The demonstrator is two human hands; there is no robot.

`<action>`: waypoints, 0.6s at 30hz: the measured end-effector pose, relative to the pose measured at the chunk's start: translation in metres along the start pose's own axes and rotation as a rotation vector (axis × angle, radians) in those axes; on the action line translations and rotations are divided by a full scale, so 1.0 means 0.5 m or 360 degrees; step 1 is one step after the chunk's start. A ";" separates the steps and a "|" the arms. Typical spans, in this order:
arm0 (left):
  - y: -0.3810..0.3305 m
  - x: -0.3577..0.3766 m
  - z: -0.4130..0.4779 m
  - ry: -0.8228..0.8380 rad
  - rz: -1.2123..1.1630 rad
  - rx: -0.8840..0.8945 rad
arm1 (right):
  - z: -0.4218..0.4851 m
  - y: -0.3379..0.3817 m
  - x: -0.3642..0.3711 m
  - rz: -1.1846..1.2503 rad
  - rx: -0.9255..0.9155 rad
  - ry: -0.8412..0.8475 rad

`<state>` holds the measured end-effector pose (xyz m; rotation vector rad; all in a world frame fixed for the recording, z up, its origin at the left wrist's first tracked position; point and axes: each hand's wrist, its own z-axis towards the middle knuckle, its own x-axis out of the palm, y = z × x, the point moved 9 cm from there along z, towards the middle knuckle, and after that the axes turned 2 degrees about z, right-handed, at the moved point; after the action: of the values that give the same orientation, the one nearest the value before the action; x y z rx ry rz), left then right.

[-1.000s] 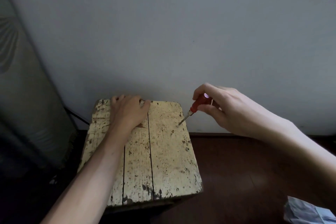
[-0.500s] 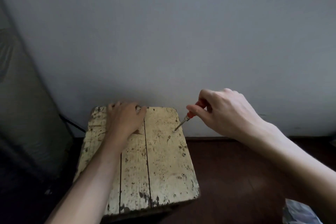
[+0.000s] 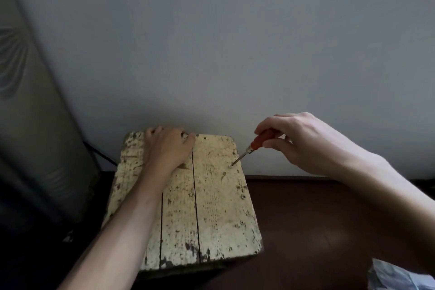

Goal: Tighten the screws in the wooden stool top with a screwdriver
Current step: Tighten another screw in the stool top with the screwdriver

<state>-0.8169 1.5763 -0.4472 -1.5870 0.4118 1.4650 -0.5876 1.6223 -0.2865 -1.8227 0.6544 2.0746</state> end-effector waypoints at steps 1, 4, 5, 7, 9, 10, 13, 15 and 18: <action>0.000 0.000 0.001 0.0002 -0.0006 -0.0005 | -0.001 0.000 -0.002 -0.0035 0.0000 -0.0011; -0.002 -0.001 0.001 0.0014 -0.0005 -0.0002 | -0.005 -0.008 -0.001 -0.0096 0.0080 -0.0061; -0.003 -0.001 0.000 0.0018 -0.0006 0.0001 | -0.006 -0.009 0.000 -0.0104 0.0111 -0.0085; -0.002 -0.001 0.000 0.0015 -0.0013 0.0003 | -0.009 -0.004 0.005 -0.0158 0.0144 -0.0137; 0.000 -0.001 -0.001 0.0011 -0.0018 0.0003 | -0.010 0.006 0.008 -0.0260 0.0165 -0.0183; 0.001 -0.001 -0.001 0.0008 -0.0017 0.0005 | -0.009 0.011 0.008 -0.0308 0.0162 -0.0198; 0.001 -0.001 0.000 0.0000 -0.0010 0.0014 | -0.002 0.019 0.011 -0.0228 0.0132 -0.0145; 0.002 0.000 0.001 -0.0002 -0.0007 0.0014 | -0.002 0.017 0.011 -0.0121 0.0130 -0.0102; 0.003 0.004 0.003 0.0008 0.0012 0.0007 | -0.007 0.008 0.007 -0.0067 0.0125 -0.0064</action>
<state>-0.8185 1.5772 -0.4494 -1.5874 0.4241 1.4650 -0.5872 1.6169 -0.2896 -1.7325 0.6710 2.0240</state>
